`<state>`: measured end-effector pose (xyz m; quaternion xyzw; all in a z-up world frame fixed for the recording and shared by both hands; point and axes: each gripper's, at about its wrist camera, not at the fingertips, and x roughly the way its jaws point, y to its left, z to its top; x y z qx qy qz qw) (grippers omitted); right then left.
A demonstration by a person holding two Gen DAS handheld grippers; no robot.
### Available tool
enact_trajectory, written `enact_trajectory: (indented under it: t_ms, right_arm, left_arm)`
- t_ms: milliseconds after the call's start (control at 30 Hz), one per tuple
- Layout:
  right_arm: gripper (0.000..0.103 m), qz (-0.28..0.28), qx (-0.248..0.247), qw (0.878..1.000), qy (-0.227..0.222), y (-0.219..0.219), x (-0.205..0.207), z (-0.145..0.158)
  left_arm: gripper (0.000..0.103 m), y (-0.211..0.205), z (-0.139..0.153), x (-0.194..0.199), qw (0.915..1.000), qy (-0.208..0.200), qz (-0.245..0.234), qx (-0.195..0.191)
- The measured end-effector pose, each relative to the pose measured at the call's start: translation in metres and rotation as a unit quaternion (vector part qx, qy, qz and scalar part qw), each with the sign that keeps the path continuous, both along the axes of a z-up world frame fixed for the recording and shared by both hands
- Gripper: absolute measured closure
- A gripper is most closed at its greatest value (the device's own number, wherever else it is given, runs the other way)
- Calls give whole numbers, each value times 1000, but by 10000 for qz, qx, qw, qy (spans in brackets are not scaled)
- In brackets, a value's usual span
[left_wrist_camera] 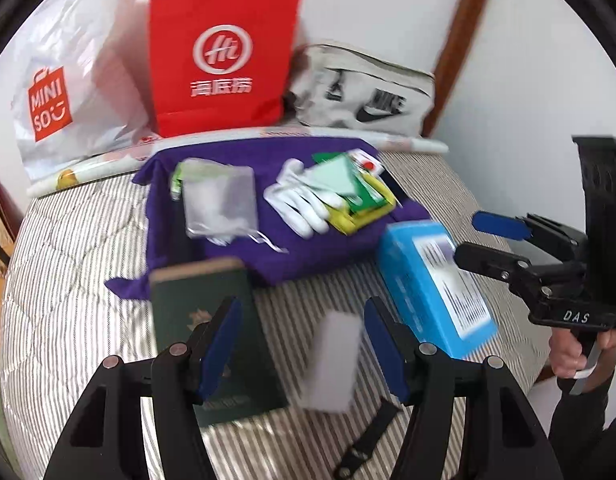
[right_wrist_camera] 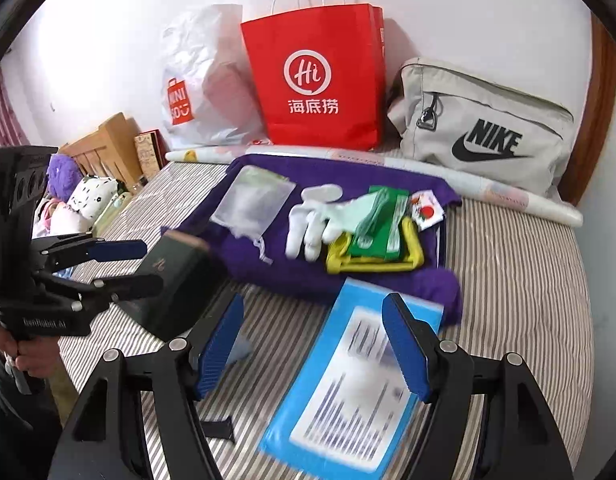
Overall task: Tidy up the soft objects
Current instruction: 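Release the gloves onto the yellow bag with right while left drops the mesh bag on the towel, then grasp the white translucent block with left while right grasps the black strap by the blue box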
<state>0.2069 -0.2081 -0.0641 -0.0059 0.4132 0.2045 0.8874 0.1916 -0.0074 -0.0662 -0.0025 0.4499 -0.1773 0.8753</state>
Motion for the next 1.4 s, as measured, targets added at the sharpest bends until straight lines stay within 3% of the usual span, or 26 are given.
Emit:
enact_trajectory:
  t_ms: [200,300,367,633,733,833,967,1033,1167,1400]
  right_arm:
    - [34,0,109,9999,29,-5,-38,-10]
    - [35,-29,157,9999,43,-8,-55,-18]
    - [36,-69,164,9998,51,-10,-66,-23]
    - [39,-78,308,9994,102,-21,-103,-33]
    - [39,-124,381,9990,178,-25,-107,-37]
    - [39,-153,495,9983,251,-28,-110,-40]
    - [39,-105,494,9984,249,-27,-111,-39]
    - [39,-64,492,9985,237,-26,-112,-38]
    - [39,-32,476,9986,239,-24,-113,-39]
    - [39,-66,464,9983,343,-27,-110,-47]
  left_arm:
    - [42,-16,-11,-28,9997,-26,-219,74]
    - [47,-26,-20,-33,9993,-8,-332,192]
    - [58,-34,-25,-35,9984,6,-450,332]
    - [57,-56,-43,-20,9957,231,-690,567]
    - [56,-65,-48,-16,9929,155,-655,982]
    - [56,-68,-49,-12,9918,184,-716,1042]
    - [56,-72,-52,-8,9875,99,-640,1440]
    - [56,-70,-52,-8,9883,129,-624,1387]
    - [56,-58,-45,-12,9938,310,-702,801]
    - [56,-55,-43,-11,9939,232,-656,850]
